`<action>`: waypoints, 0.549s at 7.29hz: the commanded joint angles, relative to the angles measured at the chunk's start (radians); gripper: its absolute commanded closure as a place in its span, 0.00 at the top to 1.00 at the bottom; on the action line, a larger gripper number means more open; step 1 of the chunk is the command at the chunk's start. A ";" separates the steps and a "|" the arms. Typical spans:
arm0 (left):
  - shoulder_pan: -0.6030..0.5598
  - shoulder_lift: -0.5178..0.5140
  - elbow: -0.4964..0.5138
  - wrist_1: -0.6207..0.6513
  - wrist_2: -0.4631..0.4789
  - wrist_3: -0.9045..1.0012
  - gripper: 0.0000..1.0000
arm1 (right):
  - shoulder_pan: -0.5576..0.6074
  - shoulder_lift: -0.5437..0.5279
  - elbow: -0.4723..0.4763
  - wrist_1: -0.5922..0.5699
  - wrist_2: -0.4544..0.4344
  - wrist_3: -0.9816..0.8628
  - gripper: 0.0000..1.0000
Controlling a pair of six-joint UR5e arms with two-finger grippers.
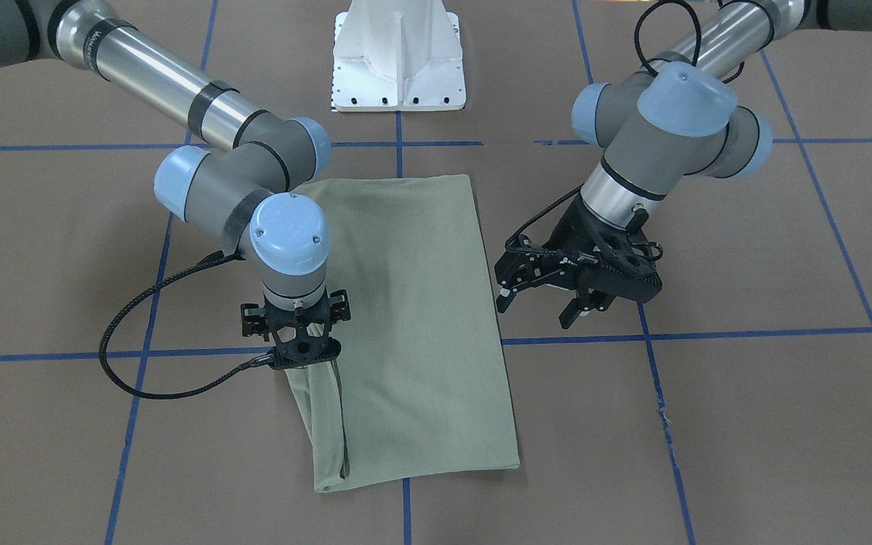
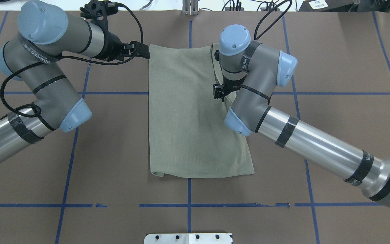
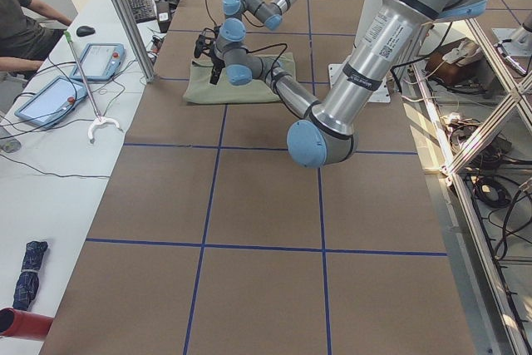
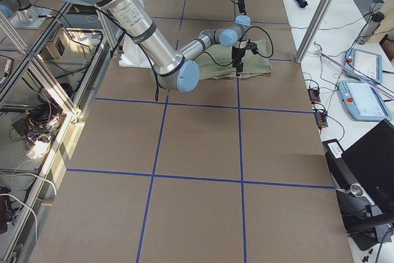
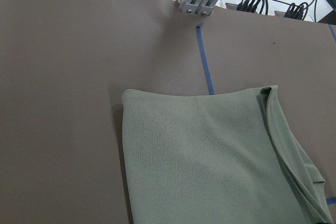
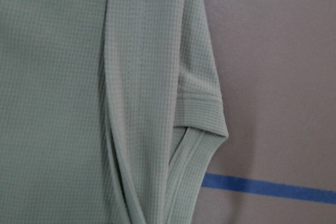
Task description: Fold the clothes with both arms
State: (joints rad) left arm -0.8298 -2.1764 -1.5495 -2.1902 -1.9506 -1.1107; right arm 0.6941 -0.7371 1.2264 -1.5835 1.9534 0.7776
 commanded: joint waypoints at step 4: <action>0.000 0.000 -0.001 0.001 -0.001 -0.001 1.00 | -0.001 -0.024 -0.002 -0.001 0.004 -0.011 1.00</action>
State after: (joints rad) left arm -0.8299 -2.1767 -1.5508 -2.1901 -1.9512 -1.1120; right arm 0.6899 -0.7519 1.2247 -1.5853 1.9585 0.7738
